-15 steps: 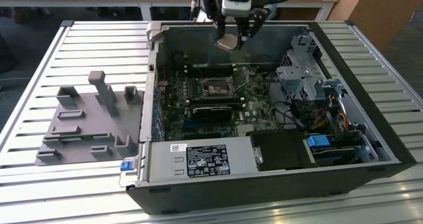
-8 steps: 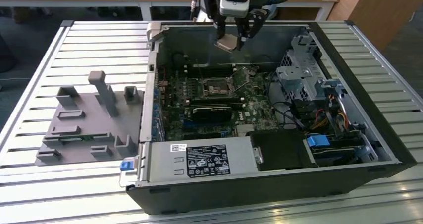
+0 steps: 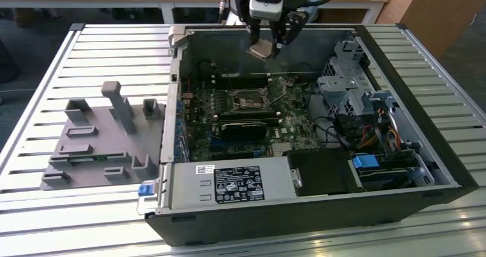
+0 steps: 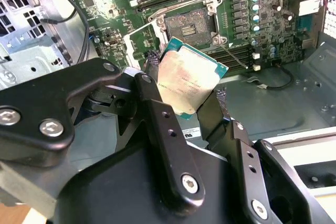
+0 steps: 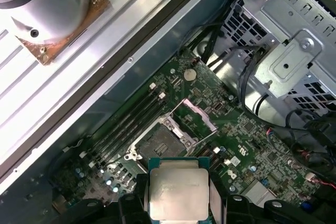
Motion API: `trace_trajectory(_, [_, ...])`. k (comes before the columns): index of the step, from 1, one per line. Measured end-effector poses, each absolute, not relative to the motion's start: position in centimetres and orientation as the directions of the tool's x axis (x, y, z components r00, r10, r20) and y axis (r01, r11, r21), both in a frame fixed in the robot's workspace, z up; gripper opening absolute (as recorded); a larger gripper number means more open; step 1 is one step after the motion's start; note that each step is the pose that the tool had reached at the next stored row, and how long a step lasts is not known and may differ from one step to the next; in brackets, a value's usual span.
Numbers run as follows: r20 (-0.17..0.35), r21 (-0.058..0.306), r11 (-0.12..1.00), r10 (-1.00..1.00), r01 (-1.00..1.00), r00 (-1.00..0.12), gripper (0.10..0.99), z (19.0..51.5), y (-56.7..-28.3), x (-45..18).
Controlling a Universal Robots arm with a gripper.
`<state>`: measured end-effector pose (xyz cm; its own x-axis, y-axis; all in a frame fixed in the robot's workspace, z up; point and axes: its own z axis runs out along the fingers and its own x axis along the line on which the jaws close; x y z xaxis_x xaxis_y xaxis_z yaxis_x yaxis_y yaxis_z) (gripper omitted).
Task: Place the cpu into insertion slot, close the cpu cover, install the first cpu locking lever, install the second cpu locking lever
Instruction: 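Place the cpu into insertion slot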
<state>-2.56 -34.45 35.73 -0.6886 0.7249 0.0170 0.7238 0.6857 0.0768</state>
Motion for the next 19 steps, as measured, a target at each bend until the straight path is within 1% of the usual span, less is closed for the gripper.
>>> trace_trajectory(7, [0.016,0.076,0.629,0.775,0.774,-0.632,0.541,35.56,-34.41,-2.56])
trace_trajectory(19, [0.016,0.076,0.468,0.883,0.881,-0.47,0.541,35.18,-34.41,-2.57])
